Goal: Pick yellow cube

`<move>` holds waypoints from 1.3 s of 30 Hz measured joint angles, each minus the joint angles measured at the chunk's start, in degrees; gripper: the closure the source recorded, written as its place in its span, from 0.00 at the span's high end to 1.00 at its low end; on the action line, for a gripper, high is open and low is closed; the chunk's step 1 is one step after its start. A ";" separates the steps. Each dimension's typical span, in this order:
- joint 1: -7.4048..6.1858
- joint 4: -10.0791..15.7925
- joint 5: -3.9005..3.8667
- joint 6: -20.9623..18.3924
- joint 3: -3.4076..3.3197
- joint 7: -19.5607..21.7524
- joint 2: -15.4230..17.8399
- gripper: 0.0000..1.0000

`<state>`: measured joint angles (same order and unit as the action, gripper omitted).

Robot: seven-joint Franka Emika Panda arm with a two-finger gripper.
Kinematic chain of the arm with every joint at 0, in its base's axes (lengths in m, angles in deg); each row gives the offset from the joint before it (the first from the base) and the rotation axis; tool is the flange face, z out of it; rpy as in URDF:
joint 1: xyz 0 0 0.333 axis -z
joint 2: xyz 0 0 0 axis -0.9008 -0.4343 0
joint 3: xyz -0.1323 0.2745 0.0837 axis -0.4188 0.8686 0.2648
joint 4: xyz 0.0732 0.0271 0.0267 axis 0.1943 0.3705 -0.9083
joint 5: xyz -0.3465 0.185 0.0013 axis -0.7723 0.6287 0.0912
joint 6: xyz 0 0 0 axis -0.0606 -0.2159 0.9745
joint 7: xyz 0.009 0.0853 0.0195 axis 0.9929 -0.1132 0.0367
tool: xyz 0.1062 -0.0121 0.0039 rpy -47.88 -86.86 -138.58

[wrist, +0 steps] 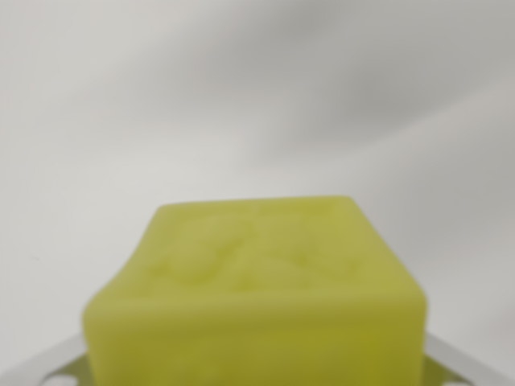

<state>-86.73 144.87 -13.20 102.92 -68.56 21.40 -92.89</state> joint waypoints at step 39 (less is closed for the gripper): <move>-0.03 -3.68 0.40 -10.89 0.00 -0.26 7.22 0.00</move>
<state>-86.75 141.19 -12.80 92.03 -68.56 21.13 -85.67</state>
